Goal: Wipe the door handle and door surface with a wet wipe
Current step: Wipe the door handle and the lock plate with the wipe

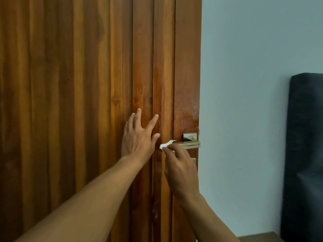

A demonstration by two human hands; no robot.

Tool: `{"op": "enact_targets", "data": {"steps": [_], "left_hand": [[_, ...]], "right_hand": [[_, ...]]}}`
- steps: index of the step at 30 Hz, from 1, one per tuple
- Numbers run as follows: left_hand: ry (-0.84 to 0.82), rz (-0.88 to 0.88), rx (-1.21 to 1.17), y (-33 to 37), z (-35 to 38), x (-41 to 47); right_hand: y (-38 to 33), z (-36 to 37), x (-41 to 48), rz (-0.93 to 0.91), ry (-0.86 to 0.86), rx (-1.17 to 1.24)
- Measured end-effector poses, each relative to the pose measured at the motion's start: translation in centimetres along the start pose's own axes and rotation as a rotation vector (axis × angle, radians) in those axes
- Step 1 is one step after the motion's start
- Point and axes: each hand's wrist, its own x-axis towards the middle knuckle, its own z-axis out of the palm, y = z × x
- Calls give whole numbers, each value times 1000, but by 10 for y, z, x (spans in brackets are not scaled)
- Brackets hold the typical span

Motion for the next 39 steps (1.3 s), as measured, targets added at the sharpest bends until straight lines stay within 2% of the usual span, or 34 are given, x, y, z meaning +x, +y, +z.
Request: {"op": "enact_targets", "data": {"steps": [10, 20, 33, 39], "left_hand": [[38, 22, 90, -4, 19, 4], [49, 40, 73, -3, 21, 2], [-1, 72, 166, -4, 37, -2], [-24, 62, 228, -2, 37, -1]], "right_hand": [[8, 19, 0, -85, -40, -92], [23, 12, 6, -282, -13, -143], [67, 1, 6, -357, -41, -231], [90, -1, 4, -317, -38, -225]]}}
